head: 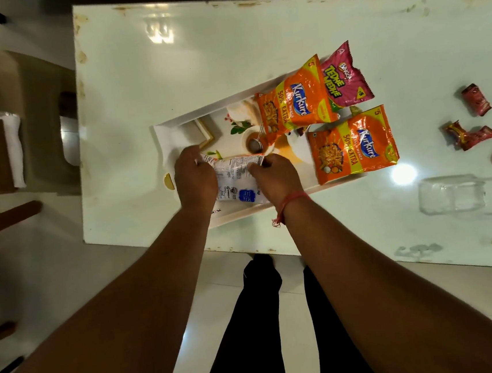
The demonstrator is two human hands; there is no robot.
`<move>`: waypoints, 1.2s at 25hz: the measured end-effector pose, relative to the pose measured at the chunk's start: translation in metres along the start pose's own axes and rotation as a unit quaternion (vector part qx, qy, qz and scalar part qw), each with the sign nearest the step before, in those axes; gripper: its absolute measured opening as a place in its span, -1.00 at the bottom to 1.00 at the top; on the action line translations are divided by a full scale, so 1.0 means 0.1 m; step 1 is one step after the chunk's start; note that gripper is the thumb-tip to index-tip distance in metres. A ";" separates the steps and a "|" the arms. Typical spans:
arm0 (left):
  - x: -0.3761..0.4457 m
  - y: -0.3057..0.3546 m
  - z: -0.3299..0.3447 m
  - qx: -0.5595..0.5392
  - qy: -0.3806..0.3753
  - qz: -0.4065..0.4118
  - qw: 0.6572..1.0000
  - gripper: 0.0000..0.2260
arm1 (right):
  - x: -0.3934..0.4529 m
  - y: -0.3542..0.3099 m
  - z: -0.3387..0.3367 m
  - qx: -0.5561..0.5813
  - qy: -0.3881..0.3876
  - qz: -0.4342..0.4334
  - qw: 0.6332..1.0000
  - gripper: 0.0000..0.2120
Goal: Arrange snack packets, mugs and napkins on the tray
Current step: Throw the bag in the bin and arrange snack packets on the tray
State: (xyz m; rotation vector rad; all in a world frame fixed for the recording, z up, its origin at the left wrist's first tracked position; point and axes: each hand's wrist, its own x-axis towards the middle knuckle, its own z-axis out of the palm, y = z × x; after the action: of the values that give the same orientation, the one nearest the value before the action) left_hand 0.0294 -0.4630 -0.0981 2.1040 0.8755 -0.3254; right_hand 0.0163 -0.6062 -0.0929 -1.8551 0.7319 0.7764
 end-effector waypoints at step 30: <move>-0.71 0.16 0.35 -0.294 -0.189 -0.165 0.922 -0.69 | -0.36 0.50 -0.94 0.119 0.080 -0.072 0.987 -0.84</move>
State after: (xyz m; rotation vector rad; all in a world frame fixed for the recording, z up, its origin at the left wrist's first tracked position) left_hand -0.0087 -0.5302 -0.0752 1.2820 0.9462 -0.5472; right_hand -0.0259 -0.7052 -0.0602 -1.7438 0.7480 0.4316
